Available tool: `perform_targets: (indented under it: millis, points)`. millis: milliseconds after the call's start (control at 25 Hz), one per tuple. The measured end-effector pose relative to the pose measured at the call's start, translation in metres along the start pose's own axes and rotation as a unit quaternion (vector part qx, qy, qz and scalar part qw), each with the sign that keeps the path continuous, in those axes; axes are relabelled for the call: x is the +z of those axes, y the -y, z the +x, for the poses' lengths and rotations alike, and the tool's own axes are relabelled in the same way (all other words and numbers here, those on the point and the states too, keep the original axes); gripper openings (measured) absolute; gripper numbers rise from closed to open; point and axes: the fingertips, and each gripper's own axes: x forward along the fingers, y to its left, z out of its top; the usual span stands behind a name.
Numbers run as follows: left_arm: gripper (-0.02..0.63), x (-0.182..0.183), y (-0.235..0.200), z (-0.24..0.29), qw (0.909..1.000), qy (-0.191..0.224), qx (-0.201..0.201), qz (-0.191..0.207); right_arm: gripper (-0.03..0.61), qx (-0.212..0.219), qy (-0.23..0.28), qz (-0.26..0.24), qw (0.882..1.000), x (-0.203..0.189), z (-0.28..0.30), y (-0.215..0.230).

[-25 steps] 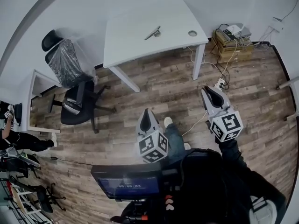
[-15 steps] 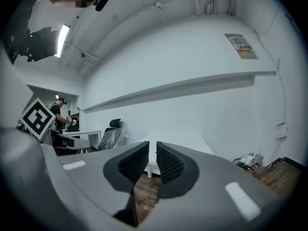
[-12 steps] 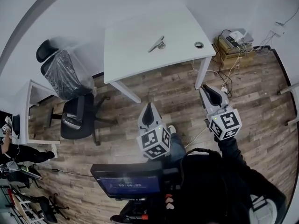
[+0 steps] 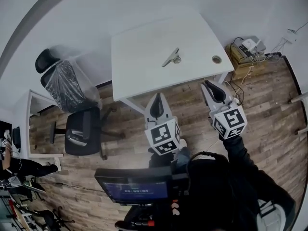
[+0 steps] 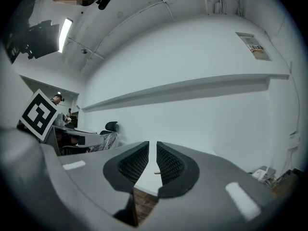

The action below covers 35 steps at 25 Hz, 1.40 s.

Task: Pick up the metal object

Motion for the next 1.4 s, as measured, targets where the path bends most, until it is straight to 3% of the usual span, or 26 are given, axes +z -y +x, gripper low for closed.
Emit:
perform_targets:
  millis: [280, 920, 1400]
  points:
    - [0.000, 0.018, -0.020, 0.040, 0.9991, 0.018, -0.010, 0.037, 0.021, -0.002, 0.000, -0.010, 1.000, 0.001, 0.051, 0.004]
    - [0.000, -0.004, -0.058, 0.082, 0.9995, -0.016, 0.003, -0.027, 0.028, -0.003, -0.041, -0.045, 0.998, -0.016, 0.114, 0.010]
    - [0.000, -0.008, -0.074, 0.144, 0.9987, -0.032, 0.024, -0.033, 0.032, 0.021, -0.072, -0.068, 0.995, -0.038, 0.180, 0.050]
